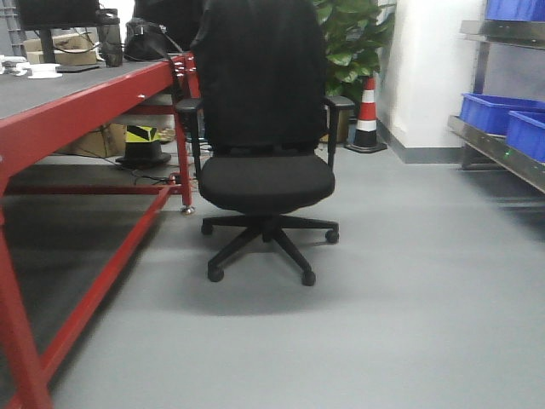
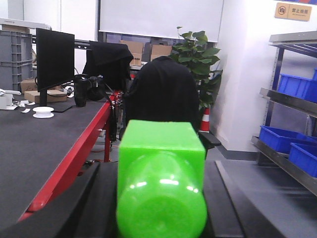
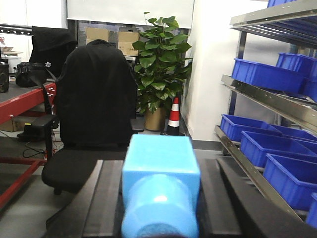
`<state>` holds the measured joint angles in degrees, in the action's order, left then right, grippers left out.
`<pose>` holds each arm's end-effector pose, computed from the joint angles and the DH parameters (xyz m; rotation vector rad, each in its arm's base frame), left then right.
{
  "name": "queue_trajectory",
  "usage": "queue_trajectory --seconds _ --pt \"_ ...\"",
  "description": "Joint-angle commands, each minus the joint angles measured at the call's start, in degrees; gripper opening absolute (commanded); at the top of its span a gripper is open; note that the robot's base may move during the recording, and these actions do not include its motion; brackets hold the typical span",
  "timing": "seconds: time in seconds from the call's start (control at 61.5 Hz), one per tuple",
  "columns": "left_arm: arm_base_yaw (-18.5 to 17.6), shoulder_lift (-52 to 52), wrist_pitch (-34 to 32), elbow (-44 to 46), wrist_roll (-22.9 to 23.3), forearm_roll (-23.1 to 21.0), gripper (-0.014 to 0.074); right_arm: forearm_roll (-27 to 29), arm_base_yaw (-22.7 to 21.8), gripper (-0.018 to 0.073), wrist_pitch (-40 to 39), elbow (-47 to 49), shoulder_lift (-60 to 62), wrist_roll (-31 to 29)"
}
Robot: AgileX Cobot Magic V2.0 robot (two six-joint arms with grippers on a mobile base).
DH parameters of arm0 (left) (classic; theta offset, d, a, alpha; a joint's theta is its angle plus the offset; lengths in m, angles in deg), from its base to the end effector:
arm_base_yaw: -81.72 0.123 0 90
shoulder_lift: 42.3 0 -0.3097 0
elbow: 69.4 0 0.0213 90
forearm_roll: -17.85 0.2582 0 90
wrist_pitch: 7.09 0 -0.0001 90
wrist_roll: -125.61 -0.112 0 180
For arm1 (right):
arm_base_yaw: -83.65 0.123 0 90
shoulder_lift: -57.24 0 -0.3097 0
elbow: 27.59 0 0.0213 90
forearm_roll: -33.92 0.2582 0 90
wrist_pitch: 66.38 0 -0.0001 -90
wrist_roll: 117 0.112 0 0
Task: Grab block from conveyor and place in blue bin
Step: 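Drive the base up to the shelf of blue bins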
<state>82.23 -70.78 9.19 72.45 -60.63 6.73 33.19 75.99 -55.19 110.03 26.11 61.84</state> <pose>0.0673 -0.0055 0.4069 -0.0180 1.4428 -0.0953 0.0871 -0.0120 0.3871 0.0767 1.4778 -0.1368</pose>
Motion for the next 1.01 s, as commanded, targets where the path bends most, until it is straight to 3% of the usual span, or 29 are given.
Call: queue_trajectory --seconds 0.0,0.992 --pt "-0.4 0.3 -1.1 0.0 -0.1 -0.3 -0.0111 -0.4 0.3 -0.0162 -1.4 -0.1 0.3 -0.4" --pt "-0.4 0.3 -1.1 0.0 -0.1 -0.3 -0.0111 -0.4 0.3 -0.0162 -1.4 -0.1 0.3 -0.4"
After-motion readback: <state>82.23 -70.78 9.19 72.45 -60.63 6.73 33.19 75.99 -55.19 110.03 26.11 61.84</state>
